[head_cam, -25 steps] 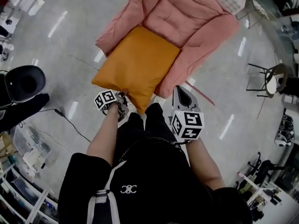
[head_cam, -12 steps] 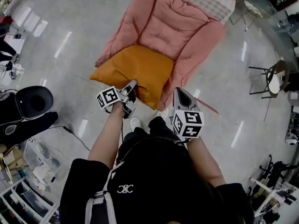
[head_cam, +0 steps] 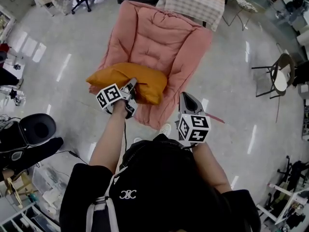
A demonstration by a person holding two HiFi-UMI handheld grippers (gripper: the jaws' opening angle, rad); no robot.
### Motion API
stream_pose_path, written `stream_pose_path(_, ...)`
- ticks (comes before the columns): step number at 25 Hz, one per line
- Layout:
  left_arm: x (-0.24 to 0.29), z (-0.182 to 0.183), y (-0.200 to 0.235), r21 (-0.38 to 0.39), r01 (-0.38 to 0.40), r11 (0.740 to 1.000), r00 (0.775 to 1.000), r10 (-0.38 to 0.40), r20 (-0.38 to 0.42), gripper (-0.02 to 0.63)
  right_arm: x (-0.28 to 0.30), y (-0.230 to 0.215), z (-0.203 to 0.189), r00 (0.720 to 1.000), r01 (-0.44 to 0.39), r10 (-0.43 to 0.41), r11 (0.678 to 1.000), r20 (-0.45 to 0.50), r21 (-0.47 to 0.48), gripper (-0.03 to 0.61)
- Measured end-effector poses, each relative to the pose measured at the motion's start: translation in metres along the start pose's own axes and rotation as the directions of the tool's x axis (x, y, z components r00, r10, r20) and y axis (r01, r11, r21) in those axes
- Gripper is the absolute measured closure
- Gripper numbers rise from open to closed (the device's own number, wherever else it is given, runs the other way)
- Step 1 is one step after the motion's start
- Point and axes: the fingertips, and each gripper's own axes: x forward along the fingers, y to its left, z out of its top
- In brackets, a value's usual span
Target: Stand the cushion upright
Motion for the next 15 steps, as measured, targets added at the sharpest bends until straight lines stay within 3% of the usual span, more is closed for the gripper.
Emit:
stream_pose_path(9, 0.059, 0.044, -0.028, 0.008, -0.054, 0.999, 0.998, 0.054, -0.019, 0.609, 0.010, -0.053, 0.018, 1.000, -0.006, 0.006, 0.997, 0.009, 0.073, 0.588)
stream_pose_path(15, 0.099, 0.078, -0.049, -0.011, -0.006, 1.000, 1.000, 0.006, -0.024, 0.609, 0.029, -0.056, 0.023, 1.000, 0.003, -0.003, 0.997, -0.001, 0.083, 0.589)
